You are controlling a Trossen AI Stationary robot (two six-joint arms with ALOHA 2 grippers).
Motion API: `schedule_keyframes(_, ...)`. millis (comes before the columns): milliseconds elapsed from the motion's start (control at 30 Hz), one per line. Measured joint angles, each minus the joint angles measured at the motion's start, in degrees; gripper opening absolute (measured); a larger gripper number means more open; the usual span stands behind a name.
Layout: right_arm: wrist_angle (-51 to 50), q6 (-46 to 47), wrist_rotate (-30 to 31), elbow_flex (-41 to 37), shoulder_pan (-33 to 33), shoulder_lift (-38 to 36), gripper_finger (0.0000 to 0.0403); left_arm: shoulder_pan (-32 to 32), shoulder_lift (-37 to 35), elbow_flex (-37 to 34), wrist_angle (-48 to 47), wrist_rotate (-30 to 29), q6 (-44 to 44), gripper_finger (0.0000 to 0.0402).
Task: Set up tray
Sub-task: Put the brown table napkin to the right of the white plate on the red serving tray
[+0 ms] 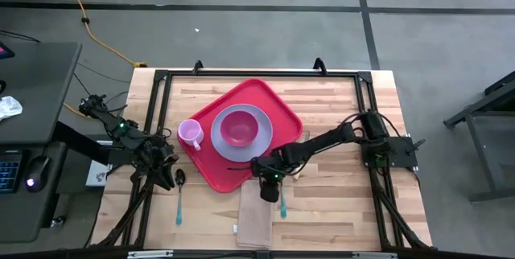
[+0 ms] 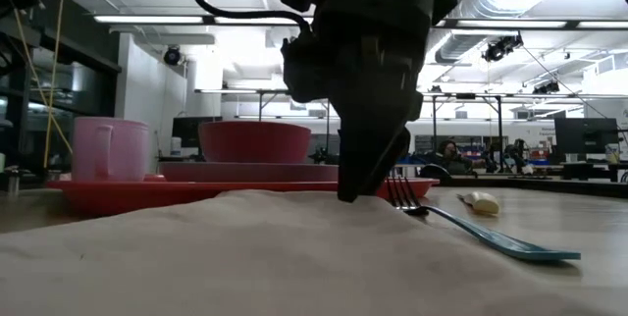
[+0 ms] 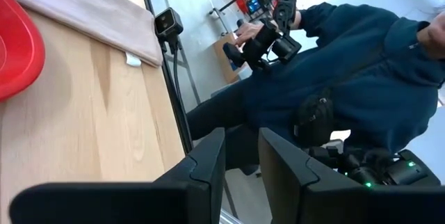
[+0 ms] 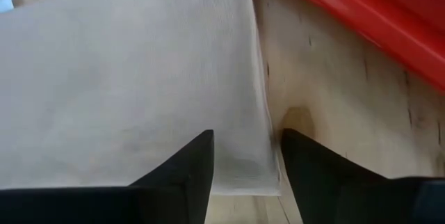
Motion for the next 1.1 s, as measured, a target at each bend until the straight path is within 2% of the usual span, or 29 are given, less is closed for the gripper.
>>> schedule_keyframes(200,0.1,0.0,0.5,-0.1,0.7,0.1,0.014,0.0,0.0,0.0,0.0,-0.2,0.0,0.0117)
schedule_keyframes(567,0.3,2.0,6.3,-0.1,2.9,0.2,0.0117,0.0,0.0,0.0,-0.2,-0.4,1.2,0.0117)
schedule_keyframes(1100,1.0,6.6,11.1,-0.2,4.9,0.4,0.0004,0.0,0.0,0.0,-0.2,-0.8,1.5,0.0117)
